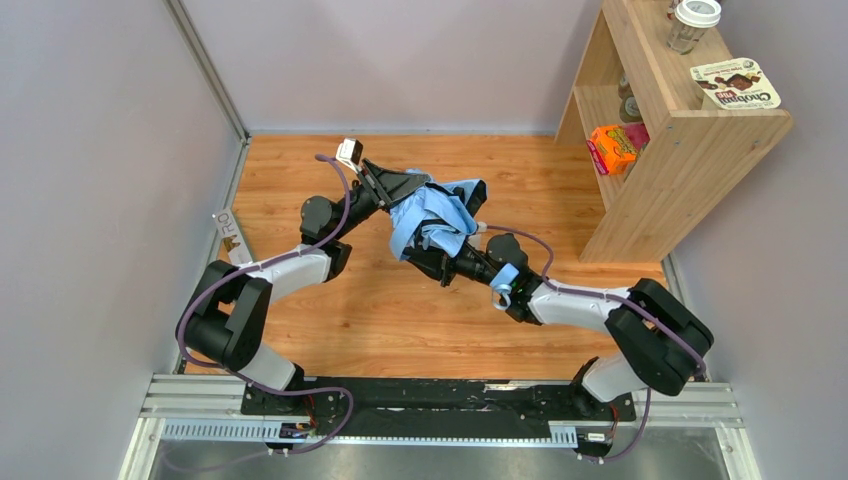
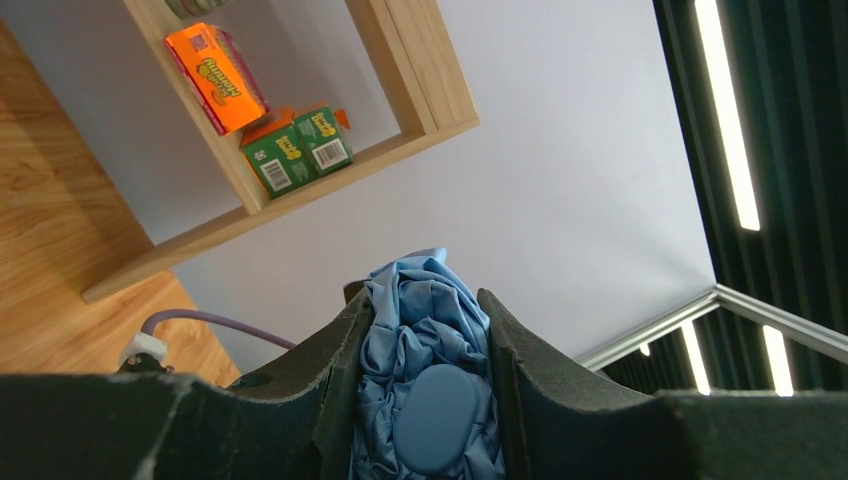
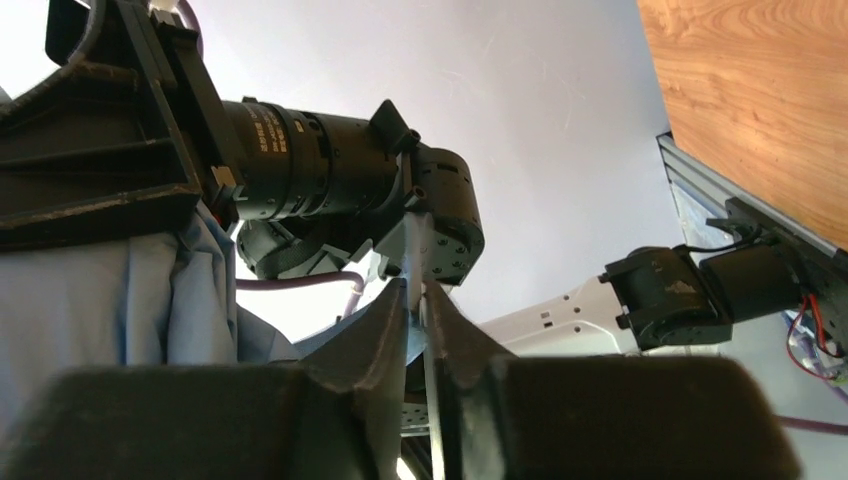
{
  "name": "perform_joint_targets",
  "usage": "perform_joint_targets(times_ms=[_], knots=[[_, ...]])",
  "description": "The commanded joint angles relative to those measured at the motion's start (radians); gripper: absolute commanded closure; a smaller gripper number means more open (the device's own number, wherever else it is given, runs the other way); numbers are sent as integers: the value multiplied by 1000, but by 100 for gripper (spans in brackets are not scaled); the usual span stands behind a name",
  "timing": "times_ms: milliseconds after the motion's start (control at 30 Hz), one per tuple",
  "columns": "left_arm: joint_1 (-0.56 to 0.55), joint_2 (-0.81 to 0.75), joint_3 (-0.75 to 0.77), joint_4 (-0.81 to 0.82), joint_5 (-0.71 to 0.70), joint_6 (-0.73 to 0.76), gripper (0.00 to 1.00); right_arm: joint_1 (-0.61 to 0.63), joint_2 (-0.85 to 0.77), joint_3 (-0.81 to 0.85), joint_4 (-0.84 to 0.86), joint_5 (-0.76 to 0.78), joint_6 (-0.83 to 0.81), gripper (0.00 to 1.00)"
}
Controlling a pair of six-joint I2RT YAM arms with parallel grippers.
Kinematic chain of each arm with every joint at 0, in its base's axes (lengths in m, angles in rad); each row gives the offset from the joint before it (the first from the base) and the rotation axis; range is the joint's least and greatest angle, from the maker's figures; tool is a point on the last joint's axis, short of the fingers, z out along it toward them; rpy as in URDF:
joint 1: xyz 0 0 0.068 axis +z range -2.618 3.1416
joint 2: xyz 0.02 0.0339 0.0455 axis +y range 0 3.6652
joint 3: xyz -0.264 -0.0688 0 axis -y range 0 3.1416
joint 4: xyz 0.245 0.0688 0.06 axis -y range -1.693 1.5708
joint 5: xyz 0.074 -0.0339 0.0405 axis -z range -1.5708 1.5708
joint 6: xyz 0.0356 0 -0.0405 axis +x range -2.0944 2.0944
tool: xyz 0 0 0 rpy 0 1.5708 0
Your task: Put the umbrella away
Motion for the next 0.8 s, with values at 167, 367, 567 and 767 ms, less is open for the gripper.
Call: perform_joint_targets(times_ms=[167, 367, 567, 767], knots=[[-2, -25, 5, 186, -46, 28, 100, 9, 52, 46, 118, 39, 367, 78], [-3, -31, 0, 186, -45, 23, 100, 9, 62, 44, 130, 46, 372, 72], [-6, -40, -9, 186, -46, 13, 100, 9, 83, 51, 167, 46, 364, 90], [-5, -55, -23, 185, -40, -65, 100, -54, 143, 2, 340, 76, 234, 100]])
